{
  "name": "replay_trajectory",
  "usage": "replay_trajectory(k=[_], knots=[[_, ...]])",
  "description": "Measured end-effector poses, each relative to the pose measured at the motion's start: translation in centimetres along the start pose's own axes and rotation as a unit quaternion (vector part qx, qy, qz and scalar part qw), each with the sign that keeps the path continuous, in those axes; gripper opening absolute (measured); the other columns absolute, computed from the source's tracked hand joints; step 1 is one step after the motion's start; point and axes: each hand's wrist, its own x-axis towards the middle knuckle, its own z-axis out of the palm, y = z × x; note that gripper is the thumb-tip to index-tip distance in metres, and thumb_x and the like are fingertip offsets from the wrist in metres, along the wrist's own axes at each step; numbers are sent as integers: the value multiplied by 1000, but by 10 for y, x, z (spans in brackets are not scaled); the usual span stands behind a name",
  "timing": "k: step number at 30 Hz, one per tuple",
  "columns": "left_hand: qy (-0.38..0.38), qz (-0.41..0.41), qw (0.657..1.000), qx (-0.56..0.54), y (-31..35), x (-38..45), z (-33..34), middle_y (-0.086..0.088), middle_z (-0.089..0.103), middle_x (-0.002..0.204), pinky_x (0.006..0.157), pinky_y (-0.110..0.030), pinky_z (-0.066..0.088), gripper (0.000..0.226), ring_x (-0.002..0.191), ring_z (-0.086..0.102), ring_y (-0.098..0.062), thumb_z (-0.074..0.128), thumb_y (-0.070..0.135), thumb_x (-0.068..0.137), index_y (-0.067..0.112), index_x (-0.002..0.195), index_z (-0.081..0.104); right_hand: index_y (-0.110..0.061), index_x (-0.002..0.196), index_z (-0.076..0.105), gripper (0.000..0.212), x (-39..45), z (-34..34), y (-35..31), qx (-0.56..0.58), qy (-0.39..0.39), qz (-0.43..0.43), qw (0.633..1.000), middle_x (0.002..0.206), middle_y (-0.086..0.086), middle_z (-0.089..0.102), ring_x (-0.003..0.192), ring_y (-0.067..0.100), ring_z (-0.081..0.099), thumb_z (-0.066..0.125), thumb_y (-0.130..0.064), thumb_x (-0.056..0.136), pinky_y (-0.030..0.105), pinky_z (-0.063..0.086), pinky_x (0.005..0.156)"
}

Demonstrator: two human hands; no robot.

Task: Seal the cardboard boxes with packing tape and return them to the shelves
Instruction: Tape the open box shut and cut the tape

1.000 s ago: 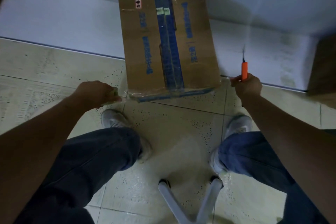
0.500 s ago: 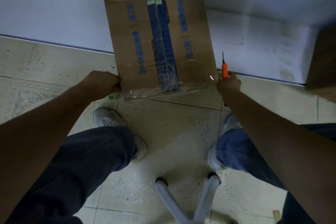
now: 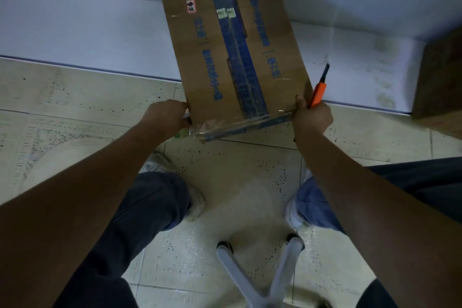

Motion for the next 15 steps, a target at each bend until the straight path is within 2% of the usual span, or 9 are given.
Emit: replay_trajectory(k=[3, 6, 8, 10, 13, 15], knots=[[-38, 19, 991, -129, 7, -1, 3, -8, 70, 118, 95, -41, 52, 37, 107, 65, -25, 62, 39, 95, 12, 120, 67, -7, 112, 55, 32, 0, -5, 2, 57, 11, 13, 998, 97, 0, 57, 91, 17, 58, 62, -34, 97, 30, 48, 79], [-49, 67, 981, -175, 34, -2, 5, -7, 72, 110, 91, -40, 54, 36, 101, 67, -21, 62, 42, 94, 13, 113, 71, -8, 124, 47, 42, -6, -3, 4, 100, 5, 51, 994, 99, -3, 54, 91, 16, 54, 63, -35, 96, 31, 46, 78], [-56, 72, 980, -179, 61, -1, 8, -10, 71, 108, 88, -41, 54, 42, 100, 66, -25, 60, 47, 94, 10, 110, 70, -5, 118, 51, 39, -9, -1, 8, 43, 26, 52, 997, 90, -2, 53, 90, 19, 58, 56, -39, 99, 31, 42, 75], [-57, 60, 982, -169, 83, 0, 13, -14, 69, 108, 84, -39, 53, 47, 100, 65, -29, 58, 49, 95, 6, 108, 69, -5, 110, 58, 35, -9, -6, 12, -26, 39, 18, 999, 91, 3, 58, 91, 23, 62, 49, -38, 103, 31, 42, 73], [-32, 64, 985, -158, 111, -3, 15, -17, 68, 106, 79, -38, 47, 49, 101, 64, -34, 52, 49, 98, 3, 107, 66, -8, 103, 59, 31, -20, -16, 22, -123, 2, -30, 992, 97, 10, 63, 86, 24, 61, 44, -35, 105, 32, 43, 72], [-11, 68, 983, -170, 134, -8, 15, -17, 67, 109, 76, -36, 43, 46, 101, 63, -33, 50, 46, 101, 4, 113, 65, -10, 102, 60, 33, -39, -17, 31, -185, -26, -60, 981, 93, 8, 62, 83, 24, 60, 45, -39, 104, 32, 41, 71]])
